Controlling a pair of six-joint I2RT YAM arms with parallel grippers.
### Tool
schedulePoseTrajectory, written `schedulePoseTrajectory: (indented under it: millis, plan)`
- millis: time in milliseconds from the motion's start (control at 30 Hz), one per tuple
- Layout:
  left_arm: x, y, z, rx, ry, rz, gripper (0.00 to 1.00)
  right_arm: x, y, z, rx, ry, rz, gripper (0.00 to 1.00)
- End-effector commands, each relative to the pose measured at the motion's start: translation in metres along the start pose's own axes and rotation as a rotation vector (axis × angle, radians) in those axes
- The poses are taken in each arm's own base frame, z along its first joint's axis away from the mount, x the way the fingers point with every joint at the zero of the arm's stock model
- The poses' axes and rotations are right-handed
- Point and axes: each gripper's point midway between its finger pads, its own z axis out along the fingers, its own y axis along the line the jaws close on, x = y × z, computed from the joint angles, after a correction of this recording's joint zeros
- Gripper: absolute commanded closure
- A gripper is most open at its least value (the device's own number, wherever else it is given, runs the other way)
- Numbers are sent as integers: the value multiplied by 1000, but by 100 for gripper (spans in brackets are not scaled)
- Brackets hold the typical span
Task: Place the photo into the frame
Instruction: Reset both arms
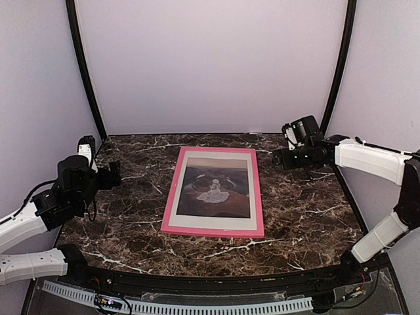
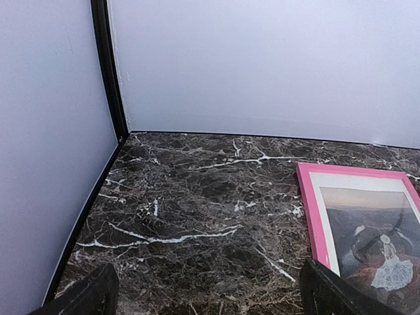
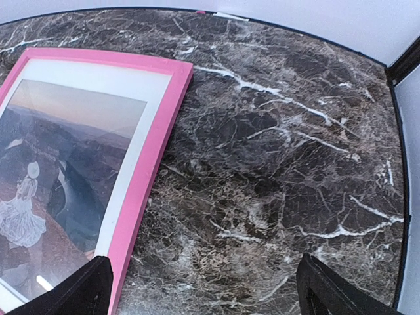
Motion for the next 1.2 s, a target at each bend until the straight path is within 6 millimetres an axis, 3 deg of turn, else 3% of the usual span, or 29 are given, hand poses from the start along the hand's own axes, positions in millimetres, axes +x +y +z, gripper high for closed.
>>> schedulePoseTrajectory:
  millis: [0, 200, 567, 767, 1000, 1167]
  plan:
    - [-4, 0, 17, 14, 6, -1, 1, -40, -15, -30, 55, -161, 16, 1]
    - [1, -3, 35, 24, 55, 21, 1, -42, -26, -52, 66, -235, 41, 1]
    - [0, -10, 54, 77, 60, 34, 1, -37, -38, -61, 110, -278, 67, 1]
    - [-15, -16, 46, 128, 34, 37, 1, -44, -49, -71, 111, -330, 126, 1]
    - [-47, -23, 24, 210, -6, 88, 1, -47, -72, -90, 186, -399, 180, 1]
    - [-57, -24, 18, 226, -47, 112, 1, -36, -79, -74, 244, -377, 183, 1]
